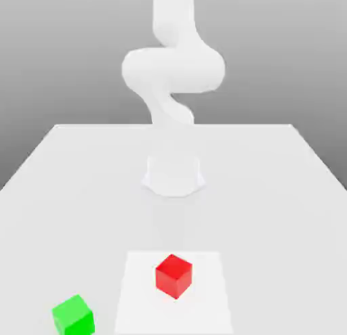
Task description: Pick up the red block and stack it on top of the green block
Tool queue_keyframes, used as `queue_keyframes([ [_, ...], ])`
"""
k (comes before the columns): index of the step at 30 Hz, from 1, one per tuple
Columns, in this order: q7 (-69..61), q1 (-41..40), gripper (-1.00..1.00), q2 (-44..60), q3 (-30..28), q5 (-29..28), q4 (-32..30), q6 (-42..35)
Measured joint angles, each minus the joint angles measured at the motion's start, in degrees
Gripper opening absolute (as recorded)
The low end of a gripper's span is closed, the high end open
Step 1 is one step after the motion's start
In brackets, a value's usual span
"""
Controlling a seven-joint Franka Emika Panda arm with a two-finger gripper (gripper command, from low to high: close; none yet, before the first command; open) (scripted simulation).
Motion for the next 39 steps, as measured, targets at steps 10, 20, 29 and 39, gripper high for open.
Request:
queue_keyframes([
  [10,12.53,-1.43,0.0,21.53,2.08,4.79,-11.06,11.92],
  [20,31.87,-3.16,0.0,42.09,3.65,-1.13,-21.56,24.02],
  [29,35.12,-1.84,-1.0,55.74,1.77,-4.09,-20.54,35.31],
  [39,34.12,-2.37,-1.0,46.66,2.64,-2.75,-21.86,27.63],
])
